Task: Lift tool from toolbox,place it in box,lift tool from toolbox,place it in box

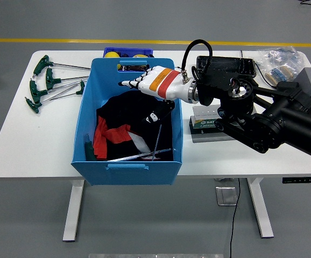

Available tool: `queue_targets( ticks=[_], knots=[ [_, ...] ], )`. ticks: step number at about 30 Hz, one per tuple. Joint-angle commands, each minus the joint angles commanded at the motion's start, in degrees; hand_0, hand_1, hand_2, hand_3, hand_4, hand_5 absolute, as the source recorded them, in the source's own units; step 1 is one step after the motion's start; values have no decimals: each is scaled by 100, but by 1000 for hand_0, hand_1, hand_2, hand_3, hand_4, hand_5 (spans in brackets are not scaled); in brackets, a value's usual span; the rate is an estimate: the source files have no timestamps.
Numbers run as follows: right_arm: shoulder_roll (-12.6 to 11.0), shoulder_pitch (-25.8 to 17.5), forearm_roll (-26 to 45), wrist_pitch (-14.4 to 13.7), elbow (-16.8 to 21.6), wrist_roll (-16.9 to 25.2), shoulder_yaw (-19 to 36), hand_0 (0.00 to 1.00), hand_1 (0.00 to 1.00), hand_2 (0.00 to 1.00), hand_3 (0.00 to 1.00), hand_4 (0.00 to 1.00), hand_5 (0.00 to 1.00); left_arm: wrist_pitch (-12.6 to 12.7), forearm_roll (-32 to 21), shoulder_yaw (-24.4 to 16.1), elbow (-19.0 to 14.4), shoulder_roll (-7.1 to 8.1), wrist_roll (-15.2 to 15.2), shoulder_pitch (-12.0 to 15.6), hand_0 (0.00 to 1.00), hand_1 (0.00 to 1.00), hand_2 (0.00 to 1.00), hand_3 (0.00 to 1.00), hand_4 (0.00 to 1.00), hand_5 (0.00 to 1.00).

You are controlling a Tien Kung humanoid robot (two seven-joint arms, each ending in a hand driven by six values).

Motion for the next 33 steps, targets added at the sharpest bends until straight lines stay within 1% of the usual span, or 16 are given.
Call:
queue_targets(
  ticks=[2, 3, 4, 8, 9, 10, 13, 14, 15, 17, 19, 21, 24, 28, 32, 33],
  knots=[
    [-99, -35, -141, 111, 103, -59, 88, 806, 781, 868, 998, 911, 505, -6, -35, 29, -3, 4, -10, 3, 783, 733, 773, 659, 697, 592],
    [-186, -71, -190, 149, 199, -73, 153, 812, 791, 871, 960, 931, 528, -10, -64, 52, -5, 7, -17, 5, 782, 733, 773, 658, 697, 589],
    [-261, -112, -223, 179, 292, -79, 221, 812, 791, 871, 960, 931, 528, -14, -77, 66, -8, 9, -18, 5, 782, 733, 773, 658, 697, 589],
    [-574, -342, -360, 205, 650, -98, 667, 812, 791, 871, 960, 931, 528, -24, -135, 106, -8, 2, -32, -3, 782, 733, 773, 658, 697, 589],
    [-630, -388, -395, 202, 707, -120, 770, 831, 808, 872, 938, 938, 533, -27, -135, 104, -8, 1, -32, -5, 781, 734, 773, 658, 695, 587],
    [-733, -475, -489, 216, 822, -175, 926, 831, 808, 872, 938, 938, 533, -32, -107, 80, -5, -2, -25, -13, 781, 734, 773, 658, 695, 587],
    [-1148, -841, -717, 123, 1304, -264, 1489, 831, 808, 872, 938, 938, 533, -68, 30, -36, 5, -12, -12, -87, 781, 734, 773, 658, 695, 587],
    [-1258, -958, -744, 98, 1428, -265, 1638, 831, 808, 872, 938, 938, 533, -76, 25, -52, 7, -17, -24, -103, 781, 734, 773, 658, 695, 587],
    [-1366, -1078, -765, 79, 1552, -265, 1791, 857, 819, 873, 915, 946, 543, -83, 18, -63, 8, -22, -33, -115, 780, 733, 773, 658, 696, 591],
    [-1618, -1385, -722, -41, 1821, -271, 2138, 857, 819, 873, 915, 946, 543, -105, -62, -48, 11, -29, -75, -139, 780, 733, 773, 658, 696, 591],
    [-1771, -1684, -698, -55, 1973, -338, 2451, 857, 819, 873, 915, 946, 543, -111, -134, -50, 11, -31, -97, -132, 780, 733, 773, 658, 696, 591],
    [-1815, -1887, -756, -3, 1969, -474, 2704, 869, 832, 874, 905, 949, 546, -74, -165, -108, -7, -37, -77, -124, 776, 739, 776, 659, 695, 590],
    [-1840, -2130, -622, -31, 1937, -552, 3076, 869, 832, 874, 905, 949, 546, -50, -65, -172, -30, -41, -25, -136, 776, 739, 776, 659, 695, 590],
    [-1761, -2589, 110, -141, 1771, -396, 3795, 869, 824, 870, 893, 962, 553, -52, 123, -294, -43, -33, 34, -122, 775, 739, 775, 658, 694, 590],
    [-1725, -3174, 1096, -164, 1629, -22, 4622, 869, 824, 870, 893, 962, 553, -62, 138, -327, -41, -28, 37, -88, 775, 739, 775, 658, 694, 590],
    [-1741, -3371, 1356, -152, 1658, 99, 4849, 871, 826, 867, 881, 998, 691, -68, 167, -342, -44, -21, 47, -83, 772, 742, 775, 659, 693, 588]
  ],
)
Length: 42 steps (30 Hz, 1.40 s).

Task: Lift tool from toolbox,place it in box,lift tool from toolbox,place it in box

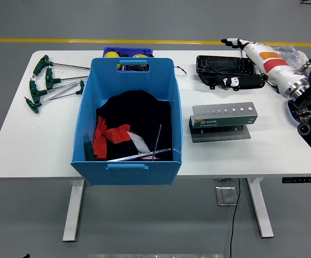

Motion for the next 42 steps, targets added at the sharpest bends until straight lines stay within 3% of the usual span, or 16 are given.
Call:
queue_targets(
  ticks=[5, 6, 11, 12, 18, 25, 42],
  knots=[
    [-39, -859, 1122, 109, 339, 352, 777, 871, 826, 867, 881, 998, 691, -74, 305, -135, -4, 44, 114, 3, 772, 742, 775, 659, 693, 588],
    [-29, -1029, 1346, 133, 411, 381, 890, 855, 817, 861, 887, 998, 793, -96, 328, -136, -3, 50, 129, 4, 771, 781, 791, 671, 690, 581],
    [215, -2082, 2575, 326, 952, 436, 1644, 855, 817, 861, 887, 998, 793, -308, 55, 83, -66, 103, 201, -6, 771, 781, 791, 671, 690, 581],
    [264, -2274, 2835, 367, 1049, 430, 1762, 853, 818, 863, 899, 998, 851, -340, 69, 86, -74, 109, 222, -12, 791, 832, 849, 725, 695, 576],
    [615, -3018, 4190, 489, 1443, 389, 2372, 855, 813, 859, 902, 998, 882, -409, 199, 19, -77, 118, 243, -25, 791, 840, 855, 746, 701, 578],
    [936, -3314, 4200, 519, 1678, 373, 2980, 856, 814, 859, 902, 998, 906, -413, 377, -33, -83, 126, 219, -37, 792, 842, 853, 748, 706, 579],
    [1061, -3266, 3771, 554, 1615, 47, 3253, 856, 807, 851, 898, 998, 943, -406, 244, 78, -59, 99, 158, -30, 792, 842, 848, 766, 740, 606]
  ],
)
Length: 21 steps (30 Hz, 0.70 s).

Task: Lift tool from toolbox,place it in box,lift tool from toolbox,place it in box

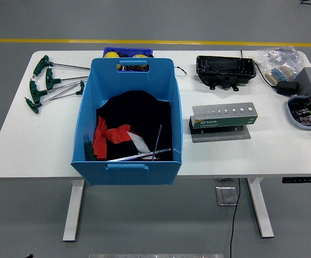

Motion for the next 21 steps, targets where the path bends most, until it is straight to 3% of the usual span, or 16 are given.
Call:
queue_targets(
  ticks=[21],
  knots=[
    [-21, 249, -406, 13, -96, -236, -1, 859, 808, 850, 907, 998, 968, -46, -460, 293, 10, -56, -139, 22, 792, 840, 847, 769, 750, 613]
  ],
)
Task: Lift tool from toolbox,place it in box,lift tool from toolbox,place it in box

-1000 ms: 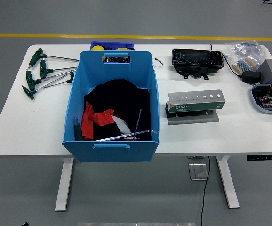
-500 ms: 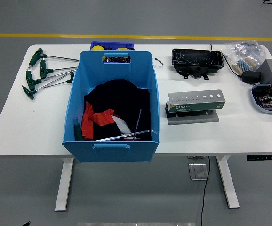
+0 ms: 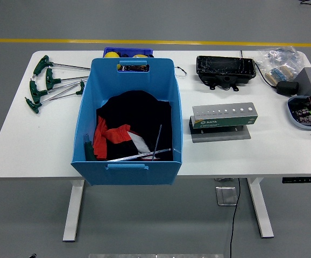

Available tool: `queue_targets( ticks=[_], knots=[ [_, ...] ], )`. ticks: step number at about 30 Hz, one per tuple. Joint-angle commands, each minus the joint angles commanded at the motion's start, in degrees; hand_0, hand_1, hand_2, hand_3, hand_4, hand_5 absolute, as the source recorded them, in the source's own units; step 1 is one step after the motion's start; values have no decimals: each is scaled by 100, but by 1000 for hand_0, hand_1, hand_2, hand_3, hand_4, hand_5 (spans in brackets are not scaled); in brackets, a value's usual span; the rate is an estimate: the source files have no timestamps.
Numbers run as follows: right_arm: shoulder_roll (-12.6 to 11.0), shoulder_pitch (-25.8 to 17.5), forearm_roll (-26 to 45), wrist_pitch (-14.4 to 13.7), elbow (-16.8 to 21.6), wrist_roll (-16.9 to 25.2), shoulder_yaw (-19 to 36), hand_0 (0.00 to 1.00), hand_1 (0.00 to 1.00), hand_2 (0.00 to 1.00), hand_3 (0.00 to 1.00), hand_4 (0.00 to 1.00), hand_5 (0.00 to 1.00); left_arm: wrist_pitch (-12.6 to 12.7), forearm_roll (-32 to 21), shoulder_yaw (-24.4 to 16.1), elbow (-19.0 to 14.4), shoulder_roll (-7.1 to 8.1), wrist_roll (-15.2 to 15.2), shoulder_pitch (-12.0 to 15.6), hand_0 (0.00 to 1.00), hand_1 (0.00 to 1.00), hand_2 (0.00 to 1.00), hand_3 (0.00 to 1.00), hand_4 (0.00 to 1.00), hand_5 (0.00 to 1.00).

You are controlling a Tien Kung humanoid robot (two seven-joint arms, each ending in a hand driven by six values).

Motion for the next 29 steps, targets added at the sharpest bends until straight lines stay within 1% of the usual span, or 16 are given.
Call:
queue_targets(
  ticks=[10, 15, 21, 29],
  knots=[
    [30, -18, -433, 82, -67, -289, 33, 856, 804, 847, 906, 998, 981, -3, -92, 67, 3, -8, -37, 7, 791, 839, 845, 768, 750, 615],
    [22, -27, -507, 55, -82, -355, 73, 856, 804, 847, 906, 998, 981, -9, -160, 116, -3, -16, -69, 8, 791, 839, 845, 768, 750, 615],
    [31, -45, -609, -18, -100, -430, 67, 855, 803, 845, 906, 998, 992, 8, -40, 29, 0, -34, -26, 49, 791, 838, 843, 765, 749, 617],
    [47, -29, -775, -48, -124, -508, 31, 853, 804, 845, 907, 998, 994, 36, 132, -65, -17, -31, 70, 107, 791, 836, 844, 764, 747, 617]
  ],
)
